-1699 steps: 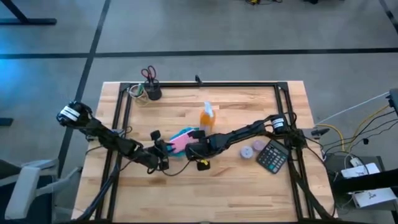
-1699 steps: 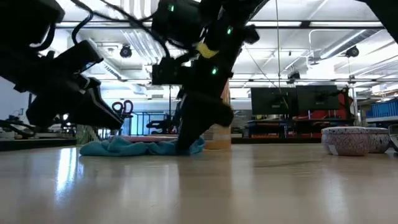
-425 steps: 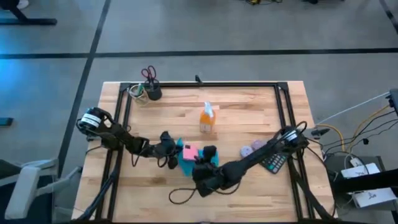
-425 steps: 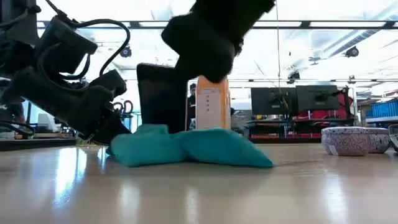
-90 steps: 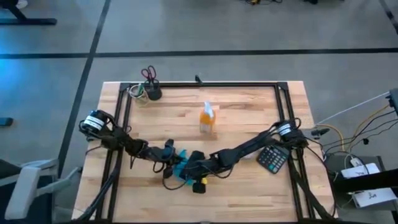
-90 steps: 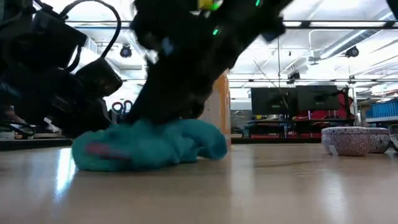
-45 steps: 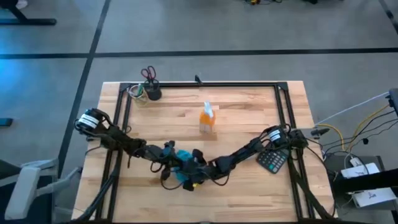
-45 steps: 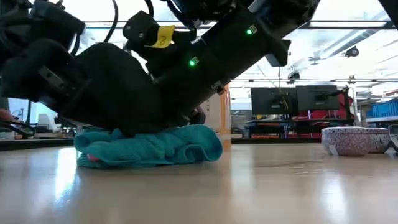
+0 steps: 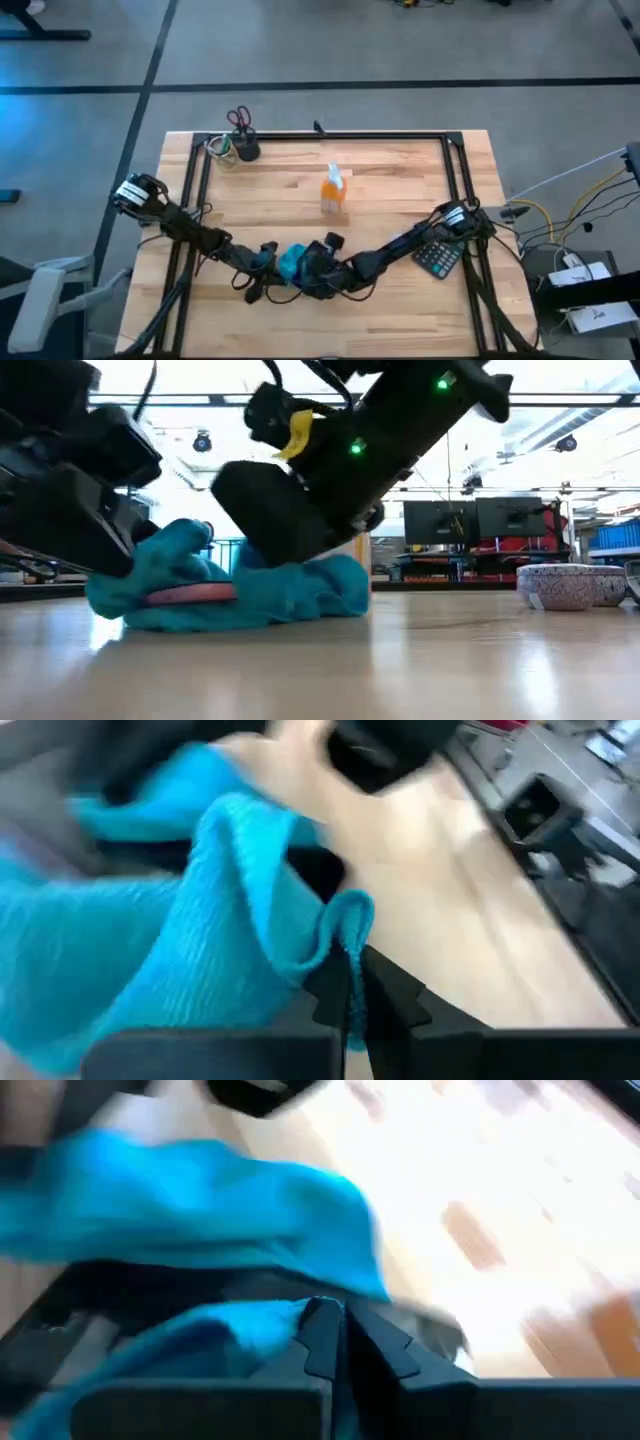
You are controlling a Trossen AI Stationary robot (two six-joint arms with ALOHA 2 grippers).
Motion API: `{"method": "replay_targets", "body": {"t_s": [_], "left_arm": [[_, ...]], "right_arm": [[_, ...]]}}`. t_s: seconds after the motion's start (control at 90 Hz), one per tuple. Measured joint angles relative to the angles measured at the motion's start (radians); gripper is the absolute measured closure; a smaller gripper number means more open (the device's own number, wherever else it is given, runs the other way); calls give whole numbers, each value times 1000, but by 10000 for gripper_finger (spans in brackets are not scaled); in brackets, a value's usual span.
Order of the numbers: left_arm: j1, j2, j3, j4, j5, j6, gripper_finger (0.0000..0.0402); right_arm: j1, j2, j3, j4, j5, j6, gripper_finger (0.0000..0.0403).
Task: Apply microfiber cloth
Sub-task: Wipe the front and back of the cellphone using the blue microfiber cloth
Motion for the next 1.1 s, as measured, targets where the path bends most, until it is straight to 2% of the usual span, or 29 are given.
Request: {"method": "replay_targets", "body": {"t_s": [0.289,0.533,0.656,0.9,1.1], "left_arm": [[-20,164,169,10,-209,91,401],[0,293,287,11,-264,113,401],[0,341,304,34,-290,103,401],[1,287,242,12,-292,71,401],[3,248,217,-2,-344,81,401]], "right_arm": [[-7,47,-2,83,6,52,403],[2,62,0,100,-13,17,403],[16,51,10,76,-29,-9,403],[57,-33,9,-91,-119,-24,403],[72,-40,0,106,-208,-126,403]]}}
